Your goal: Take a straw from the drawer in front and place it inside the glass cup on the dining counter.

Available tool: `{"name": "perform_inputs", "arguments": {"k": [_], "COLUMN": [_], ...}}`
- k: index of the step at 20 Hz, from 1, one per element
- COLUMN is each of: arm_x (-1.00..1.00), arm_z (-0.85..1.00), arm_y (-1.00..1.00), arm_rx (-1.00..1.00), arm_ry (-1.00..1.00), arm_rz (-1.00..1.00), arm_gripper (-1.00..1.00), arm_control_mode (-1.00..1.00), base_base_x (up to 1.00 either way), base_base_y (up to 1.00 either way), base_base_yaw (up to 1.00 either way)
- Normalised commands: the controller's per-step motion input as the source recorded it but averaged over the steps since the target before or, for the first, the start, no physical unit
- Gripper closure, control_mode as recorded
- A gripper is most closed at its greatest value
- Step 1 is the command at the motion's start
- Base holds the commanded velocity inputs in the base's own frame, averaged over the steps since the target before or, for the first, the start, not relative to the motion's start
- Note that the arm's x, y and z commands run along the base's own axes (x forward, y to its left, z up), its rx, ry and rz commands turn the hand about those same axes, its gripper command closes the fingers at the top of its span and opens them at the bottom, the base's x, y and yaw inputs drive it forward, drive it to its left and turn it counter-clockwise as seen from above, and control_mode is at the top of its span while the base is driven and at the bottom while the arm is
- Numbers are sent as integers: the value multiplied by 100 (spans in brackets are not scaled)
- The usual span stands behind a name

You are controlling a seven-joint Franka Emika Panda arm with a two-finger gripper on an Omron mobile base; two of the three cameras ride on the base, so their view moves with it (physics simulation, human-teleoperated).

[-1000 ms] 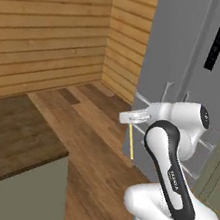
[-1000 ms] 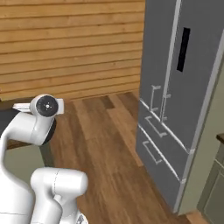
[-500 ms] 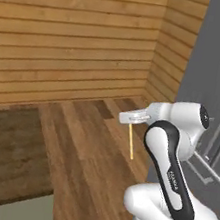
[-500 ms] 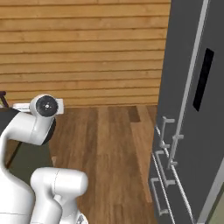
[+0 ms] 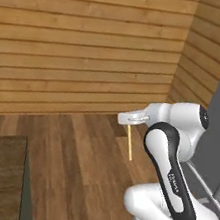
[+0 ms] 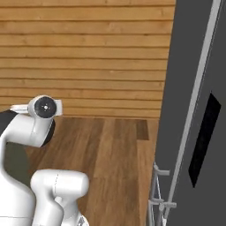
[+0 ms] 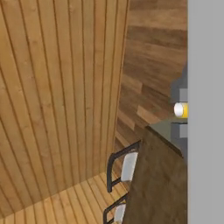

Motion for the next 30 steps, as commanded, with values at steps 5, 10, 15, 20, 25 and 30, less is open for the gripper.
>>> {"name": "perform_inputs", "arguments": {"k": [5, 10, 15, 20, 25, 30], "arm_x": [0, 0, 0, 0, 0, 0], "arm_z": [0, 0, 0, 0, 0, 0], "arm_y": [0, 0, 0, 0, 0, 0], "arm_rx": [0, 0, 0, 0, 0, 0], "arm_ry": [0, 0, 0, 0, 0, 0], "arm_rz": [0, 0, 0, 0, 0, 0], "arm_gripper": [100, 100, 100, 100, 100, 100], "arm_control_mode": [100, 100, 100, 100, 100, 100], "base_base_x": [100, 100, 100, 100, 100, 100], "base_base_y": [0, 0, 0, 1, 0, 0], "base_base_yaw": [12, 14, 19, 40, 62, 66]}}
